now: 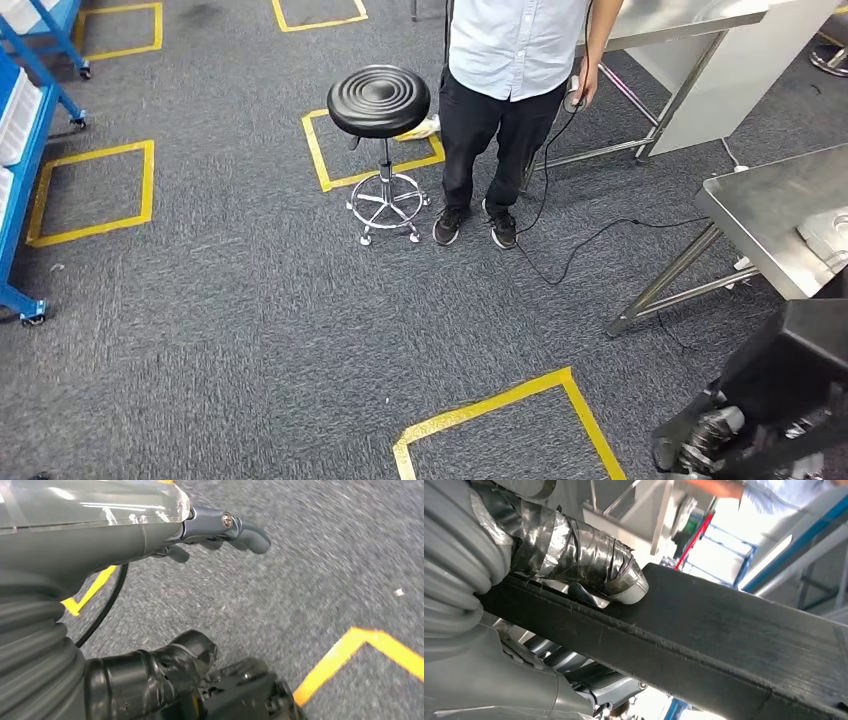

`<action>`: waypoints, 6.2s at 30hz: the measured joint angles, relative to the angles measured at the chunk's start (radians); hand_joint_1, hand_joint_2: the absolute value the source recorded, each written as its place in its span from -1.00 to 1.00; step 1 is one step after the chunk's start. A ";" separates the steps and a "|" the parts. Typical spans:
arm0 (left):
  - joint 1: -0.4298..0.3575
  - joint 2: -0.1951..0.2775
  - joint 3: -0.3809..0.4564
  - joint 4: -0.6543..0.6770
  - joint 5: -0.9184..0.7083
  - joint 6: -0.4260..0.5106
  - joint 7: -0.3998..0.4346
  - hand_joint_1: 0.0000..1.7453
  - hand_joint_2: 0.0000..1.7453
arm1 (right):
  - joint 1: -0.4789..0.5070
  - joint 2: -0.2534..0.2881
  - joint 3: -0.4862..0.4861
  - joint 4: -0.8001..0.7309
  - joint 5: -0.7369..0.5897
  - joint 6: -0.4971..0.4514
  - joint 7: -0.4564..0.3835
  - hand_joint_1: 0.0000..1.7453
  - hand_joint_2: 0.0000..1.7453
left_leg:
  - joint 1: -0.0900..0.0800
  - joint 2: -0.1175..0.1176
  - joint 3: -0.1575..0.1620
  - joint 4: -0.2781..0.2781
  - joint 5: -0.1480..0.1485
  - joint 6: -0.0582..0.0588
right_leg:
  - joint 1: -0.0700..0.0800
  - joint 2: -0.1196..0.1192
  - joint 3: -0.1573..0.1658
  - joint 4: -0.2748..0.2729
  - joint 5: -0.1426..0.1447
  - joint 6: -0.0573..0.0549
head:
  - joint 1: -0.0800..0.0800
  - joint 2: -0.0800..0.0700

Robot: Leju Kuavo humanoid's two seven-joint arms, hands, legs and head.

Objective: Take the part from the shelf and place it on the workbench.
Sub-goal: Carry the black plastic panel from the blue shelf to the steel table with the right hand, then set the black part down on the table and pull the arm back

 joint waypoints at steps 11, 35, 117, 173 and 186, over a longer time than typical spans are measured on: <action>-0.003 -0.001 0.000 0.000 -0.002 -0.002 0.000 -1.00 1.00 | 0.006 0.000 -0.003 -0.001 0.000 0.000 0.000 1.00 1.00 | -0.014 0.129 0.019 0.005 -0.023 -0.024 | 0.006 -0.083 0.078 -0.130 0.054 -0.014 | 0.000 0.000; 0.005 -0.002 0.000 0.000 0.006 -0.042 -0.026 -1.00 1.00 | 0.017 0.000 -0.008 -0.006 0.003 0.000 0.000 1.00 1.00 | -0.003 0.067 -0.007 0.010 -0.004 0.009 | -0.013 -0.033 -0.048 0.107 -0.028 0.028 | 0.002 0.000; 0.008 0.007 0.018 0.000 0.014 -0.145 -0.081 -1.00 1.00 | 0.000 -0.032 0.028 0.036 0.004 0.000 0.000 1.00 1.00 | -0.018 0.019 -0.070 0.045 0.025 -0.003 | 0.009 -0.020 0.146 -0.140 0.009 -0.022 | -0.003 0.000; 0.009 0.008 0.017 0.000 0.004 -0.145 -0.083 -1.00 1.00 | 0.000 -0.041 0.034 0.053 0.035 0.000 0.000 1.00 1.00 | -0.007 0.012 -0.140 0.265 -0.084 -0.032 | 0.001 -0.034 0.099 -0.116 0.036 -0.050 | 0.000 0.000; 0.004 0.008 0.016 0.000 -0.011 -0.146 -0.084 -1.00 1.00 | -0.025 -0.049 0.052 0.021 0.110 0.000 0.000 1.00 1.00 | -0.007 0.014 -0.039 0.044 0.015 0.013 | 0.000 -0.034 -0.010 0.141 -0.097 0.005 | 0.002 0.000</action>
